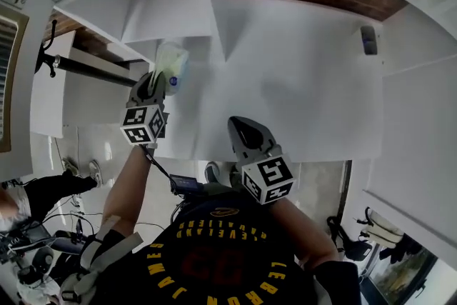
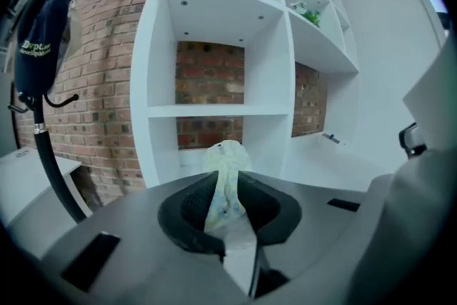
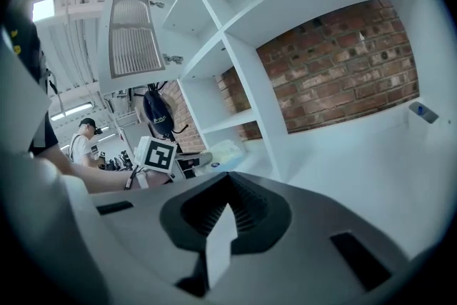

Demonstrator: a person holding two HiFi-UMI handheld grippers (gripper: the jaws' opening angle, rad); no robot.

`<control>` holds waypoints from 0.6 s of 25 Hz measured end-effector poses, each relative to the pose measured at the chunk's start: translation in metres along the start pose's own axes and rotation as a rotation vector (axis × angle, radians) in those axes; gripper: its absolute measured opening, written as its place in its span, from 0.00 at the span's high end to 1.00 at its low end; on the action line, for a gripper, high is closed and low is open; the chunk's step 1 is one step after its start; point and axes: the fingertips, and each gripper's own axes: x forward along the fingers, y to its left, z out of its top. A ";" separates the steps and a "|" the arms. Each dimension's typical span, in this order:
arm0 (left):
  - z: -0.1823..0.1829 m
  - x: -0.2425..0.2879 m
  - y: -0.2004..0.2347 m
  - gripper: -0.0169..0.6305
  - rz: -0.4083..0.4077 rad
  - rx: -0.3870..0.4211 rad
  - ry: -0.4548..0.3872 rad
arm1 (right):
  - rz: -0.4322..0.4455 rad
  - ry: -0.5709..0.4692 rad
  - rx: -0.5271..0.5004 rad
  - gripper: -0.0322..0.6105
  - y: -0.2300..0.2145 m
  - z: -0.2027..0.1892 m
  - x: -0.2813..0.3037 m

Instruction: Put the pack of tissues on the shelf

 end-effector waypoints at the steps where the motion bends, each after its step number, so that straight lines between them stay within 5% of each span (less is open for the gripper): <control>1: -0.002 0.010 0.002 0.88 -0.001 0.001 0.004 | -0.014 0.002 0.000 0.95 -0.005 0.000 -0.003; 15: -0.017 0.125 0.002 0.88 0.025 0.035 0.013 | -0.224 0.075 0.011 0.95 -0.058 -0.026 -0.061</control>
